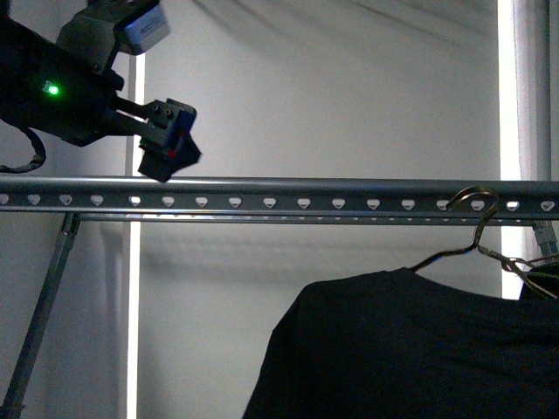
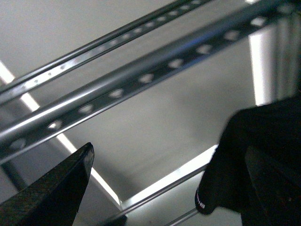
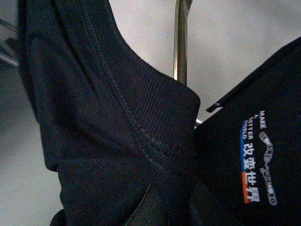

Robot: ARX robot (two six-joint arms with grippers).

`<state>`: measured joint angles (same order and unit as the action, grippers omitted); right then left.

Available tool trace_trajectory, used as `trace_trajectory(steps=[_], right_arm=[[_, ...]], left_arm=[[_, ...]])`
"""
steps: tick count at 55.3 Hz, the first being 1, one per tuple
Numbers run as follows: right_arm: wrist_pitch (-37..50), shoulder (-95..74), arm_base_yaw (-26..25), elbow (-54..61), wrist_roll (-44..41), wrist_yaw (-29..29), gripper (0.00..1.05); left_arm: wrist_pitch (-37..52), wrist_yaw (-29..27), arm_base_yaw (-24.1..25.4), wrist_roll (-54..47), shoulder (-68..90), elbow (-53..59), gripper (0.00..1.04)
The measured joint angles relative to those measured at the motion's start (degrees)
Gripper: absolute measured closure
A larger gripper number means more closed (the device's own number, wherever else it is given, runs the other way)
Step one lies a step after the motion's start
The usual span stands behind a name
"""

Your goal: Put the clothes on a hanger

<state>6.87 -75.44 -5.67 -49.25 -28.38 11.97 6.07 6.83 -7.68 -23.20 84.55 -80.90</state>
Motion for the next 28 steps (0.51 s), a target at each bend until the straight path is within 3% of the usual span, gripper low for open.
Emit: trace_trajectory(steps=[8, 14, 18, 20, 24, 28], right_arm=[[-0.81, -1.84, 0.57, -6.10, -0.07, -4.37, 1.02], [-2.49, -3.56, 1.70, -11.02, -0.22, -6.80, 1.02], [-3.82, -5.11, 2.34, -14.05, -0.22, -8.35, 1.02], [-4.59, -6.49, 2.89, -16.22, -0.24, -9.49, 1.02], [-6.03, -8.61, 3.52, -19.41, -0.24, -11.10, 1.02], [-8.22, -11.89, 3.78, -23.69, -0.07, -13.53, 1.02]], left_arm=[[-5.68, -14.69, 7.39, 29.73, 1.64, -7.30, 0.06], [-6.10, -13.77, 11.69, 44.28, -2.29, -4.22, 0.06], [-4.52, -11.39, 12.00, 46.75, -5.53, 0.42, 0.06], [-3.32, -7.65, 11.47, 48.48, -8.00, 4.39, 0.07], [-0.39, -7.06, 9.16, 43.08, -12.39, 11.80, 0.18], [8.11, -6.45, 7.45, 31.54, -20.02, 26.53, 0.35]])
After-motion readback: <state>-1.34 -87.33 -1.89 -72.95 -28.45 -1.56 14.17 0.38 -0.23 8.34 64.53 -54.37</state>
